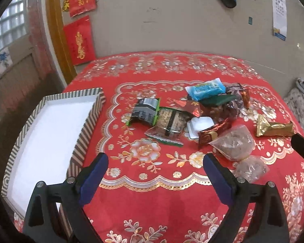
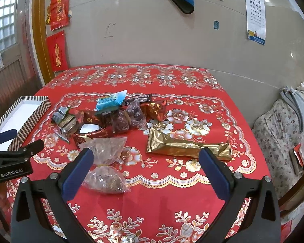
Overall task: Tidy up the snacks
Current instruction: 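Move both tools toward the snack pile on the red tablecloth, then grasp the dark green-edged packet with left tool while right grasps clear bag of brown snacks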
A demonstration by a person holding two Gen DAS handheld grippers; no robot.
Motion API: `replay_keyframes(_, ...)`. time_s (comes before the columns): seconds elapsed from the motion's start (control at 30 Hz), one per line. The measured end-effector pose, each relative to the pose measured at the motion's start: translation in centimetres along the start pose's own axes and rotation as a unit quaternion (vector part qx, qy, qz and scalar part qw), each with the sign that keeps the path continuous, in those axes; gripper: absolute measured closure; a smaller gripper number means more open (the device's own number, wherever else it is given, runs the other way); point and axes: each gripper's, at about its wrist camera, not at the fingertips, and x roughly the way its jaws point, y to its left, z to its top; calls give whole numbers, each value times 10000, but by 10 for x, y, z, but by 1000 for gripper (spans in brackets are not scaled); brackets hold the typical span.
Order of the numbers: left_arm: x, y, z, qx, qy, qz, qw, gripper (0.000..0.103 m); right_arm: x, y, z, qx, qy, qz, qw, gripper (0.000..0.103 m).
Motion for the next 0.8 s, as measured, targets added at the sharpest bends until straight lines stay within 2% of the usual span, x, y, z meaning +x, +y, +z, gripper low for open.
replay_keyframes(0.07, -1, 0, 0, -5, -42, -113, 9999, 9, 1, 0, 0, 5, 11, 18, 10000, 0)
replay_keyframes(0.13, -2, 3, 0, -128, -70, -376, 9992, 9, 2, -1, 0, 29, 42, 63, 10000, 0)
replay_keyframes(0.33, 2, 3, 5, -110, 227, -475, 9986, 10, 2, 1, 0, -4, 49, 71, 10000, 0)
replay_keyframes(0.43, 1, 1, 8, 83, 223, -286, 9993, 10, 1, 2, 0, -41, 25, 58, 10000, 0)
replay_keyframes(0.5, -1, 2, 11, 135, 272, -329, 9990, 10, 0, 3, 0, -33, 25, 82, 10000, 0)
replay_keyframes(0.7, 5, 22, 38, -404, 383, -384, 9977, 8, 14, 13, 1, -131, 247, 212, 9994, 0)
replay_keyframes(0.8, 15, 29, 57, -571, 535, -473, 9958, 8, 32, 24, 3, -206, 516, 353, 9978, 0)
